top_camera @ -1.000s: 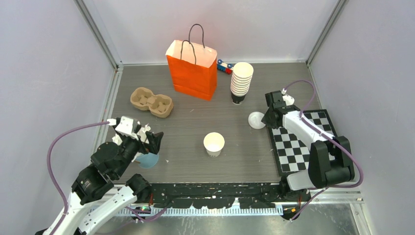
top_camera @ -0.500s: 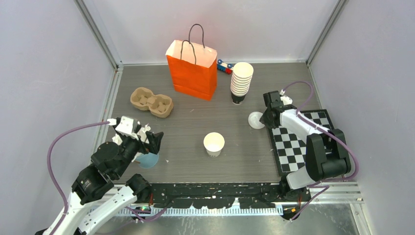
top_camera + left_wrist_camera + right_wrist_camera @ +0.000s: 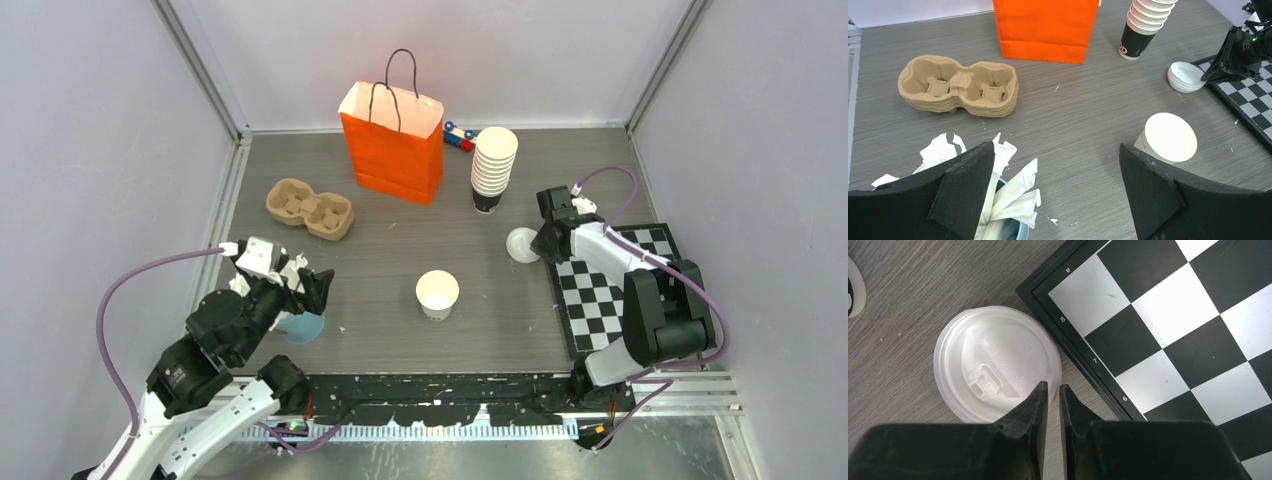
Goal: Pack the takeout coffee
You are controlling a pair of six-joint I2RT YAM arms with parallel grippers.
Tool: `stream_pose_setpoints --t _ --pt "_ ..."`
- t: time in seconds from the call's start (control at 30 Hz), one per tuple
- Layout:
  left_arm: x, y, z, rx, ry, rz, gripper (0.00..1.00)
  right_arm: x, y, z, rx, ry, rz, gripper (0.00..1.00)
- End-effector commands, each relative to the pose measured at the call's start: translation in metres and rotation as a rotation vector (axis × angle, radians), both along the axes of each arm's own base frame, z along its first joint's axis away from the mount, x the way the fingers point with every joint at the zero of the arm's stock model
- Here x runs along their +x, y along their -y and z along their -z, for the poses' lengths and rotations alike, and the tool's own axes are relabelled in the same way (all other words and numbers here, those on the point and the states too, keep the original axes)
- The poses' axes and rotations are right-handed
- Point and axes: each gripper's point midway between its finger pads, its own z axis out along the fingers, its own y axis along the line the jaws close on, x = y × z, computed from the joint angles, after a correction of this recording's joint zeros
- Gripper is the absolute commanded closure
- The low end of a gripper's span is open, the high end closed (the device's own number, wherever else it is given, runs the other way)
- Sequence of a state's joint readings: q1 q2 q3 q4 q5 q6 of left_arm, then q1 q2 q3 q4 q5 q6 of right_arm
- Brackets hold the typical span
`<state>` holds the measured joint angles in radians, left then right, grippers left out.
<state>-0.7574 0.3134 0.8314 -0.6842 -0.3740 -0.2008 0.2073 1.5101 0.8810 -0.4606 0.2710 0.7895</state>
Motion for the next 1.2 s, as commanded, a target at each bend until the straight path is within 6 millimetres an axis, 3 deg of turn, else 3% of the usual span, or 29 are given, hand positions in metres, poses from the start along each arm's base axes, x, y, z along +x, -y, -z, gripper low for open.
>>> stream_pose_setpoints --t 0.0,0.2,0.4,0.67,0.93,1.17 --pt "0.005 0.003 -0.010 -0.017 0.031 -0.002 0.04 0.014 0.003 -0.013 -0.010 0.057 0.028 0.83" --pt "0.004 0.003 -0.010 -0.018 0.030 -0.002 0.04 0.014 0.002 -0.013 -0.006 0.058 0.022 1.00" --pt "0.005 0.003 -0.010 -0.016 0.030 -0.002 0.04 0.014 0.001 -0.019 0.001 0.076 0.010 1.00" --pt "0.007 0.004 -0.011 -0.014 0.029 -0.006 0.04 0.016 -0.001 -0.055 0.002 0.147 -0.036 1.00" --pt "0.007 0.017 -0.029 -0.019 -0.003 0.038 0.05 0.010 0.002 -0.084 -0.017 0.182 -0.073 1.00" --pt "0.009 0.037 -0.029 0.013 -0.097 0.103 0.08 0.001 -0.001 -0.077 0.003 0.170 -0.094 1.00"
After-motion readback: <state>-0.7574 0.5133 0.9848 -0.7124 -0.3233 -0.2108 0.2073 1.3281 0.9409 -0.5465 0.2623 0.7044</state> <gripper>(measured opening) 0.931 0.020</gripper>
